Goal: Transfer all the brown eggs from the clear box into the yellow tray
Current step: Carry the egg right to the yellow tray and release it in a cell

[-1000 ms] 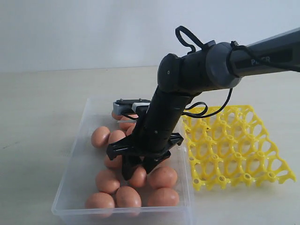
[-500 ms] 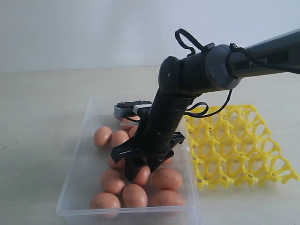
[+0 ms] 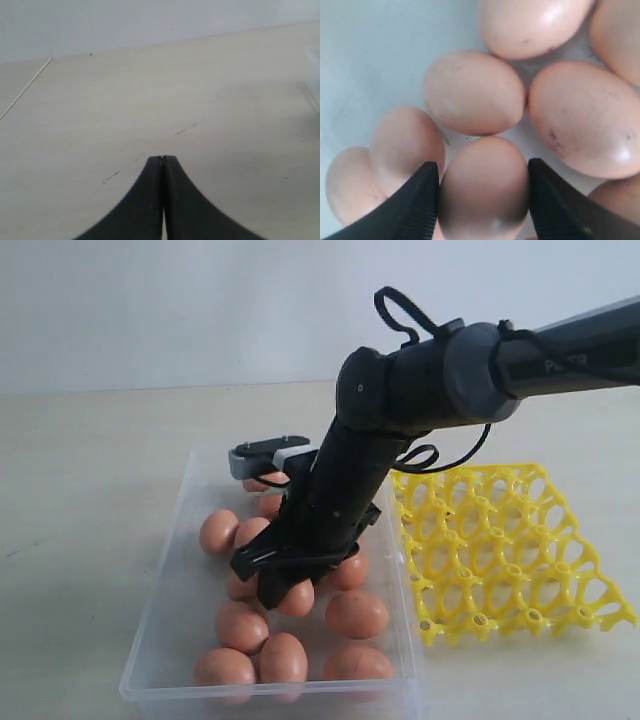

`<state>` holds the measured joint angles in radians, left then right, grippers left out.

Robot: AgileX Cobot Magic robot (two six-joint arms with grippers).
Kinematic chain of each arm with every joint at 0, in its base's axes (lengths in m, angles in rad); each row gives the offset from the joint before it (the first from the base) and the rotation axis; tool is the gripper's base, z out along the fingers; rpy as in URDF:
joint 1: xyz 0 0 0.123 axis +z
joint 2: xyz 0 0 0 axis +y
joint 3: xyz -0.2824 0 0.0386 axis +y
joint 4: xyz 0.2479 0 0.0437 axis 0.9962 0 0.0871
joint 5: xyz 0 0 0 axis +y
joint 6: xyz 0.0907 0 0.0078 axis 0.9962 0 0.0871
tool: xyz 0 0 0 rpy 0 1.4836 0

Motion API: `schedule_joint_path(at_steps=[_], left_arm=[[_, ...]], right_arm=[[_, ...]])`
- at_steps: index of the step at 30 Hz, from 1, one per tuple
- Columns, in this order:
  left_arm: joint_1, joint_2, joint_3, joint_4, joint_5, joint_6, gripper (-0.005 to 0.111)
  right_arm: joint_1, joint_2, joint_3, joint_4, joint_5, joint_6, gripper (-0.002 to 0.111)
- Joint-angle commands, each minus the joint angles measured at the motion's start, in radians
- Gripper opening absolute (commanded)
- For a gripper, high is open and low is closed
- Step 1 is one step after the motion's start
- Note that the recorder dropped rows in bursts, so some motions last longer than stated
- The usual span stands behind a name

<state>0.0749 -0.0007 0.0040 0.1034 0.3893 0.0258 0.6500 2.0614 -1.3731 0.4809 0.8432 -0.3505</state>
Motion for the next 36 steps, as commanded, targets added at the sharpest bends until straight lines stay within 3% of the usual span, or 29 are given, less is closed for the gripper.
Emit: schedule_joint_path(at_steps=[1,5,10,14,19,27,36], left_arm=[[-0.005,0.001,-0.004,0.000,-0.009,-0.003,0.000],[-0.005,0.001,-0.004,0.000,-0.009,-0.003,0.000],[-0.005,0.001,-0.004,0.000,-0.009,-0.003,0.000],[-0.005,0.001,-0.004,0.000,-0.009,-0.003,0.000],[-0.005,0.001,-0.004,0.000,-0.009,-0.003,0.000],[-0.005,0.001,-0.004,0.000,-0.009,-0.003,0.000],[-0.005,0.001,-0.004,0.000,-0.009,-0.003,0.000]], right_arm=[[0.004,-0.118,-0.004,-0.044,-0.022,-0.017,0.000],[0.002,-0.281,0.039,-0.139,-0.094,-0.017,0.000],[-0.105,-0.482,0.242,-0.183,-0.388,-0.017,0.000],[-0.224,-0.459,0.304,-0.159,-0.464,-0.079,0.000],[-0.290,-0.365,0.304,-0.152,-0.549,-0.102,0.000],[-0.292,-0.238,0.304,-0.026,-0.682,-0.228,0.000],[-0.310,-0.209,0.304,-0.019,-0.694,-0.231,0.000]])
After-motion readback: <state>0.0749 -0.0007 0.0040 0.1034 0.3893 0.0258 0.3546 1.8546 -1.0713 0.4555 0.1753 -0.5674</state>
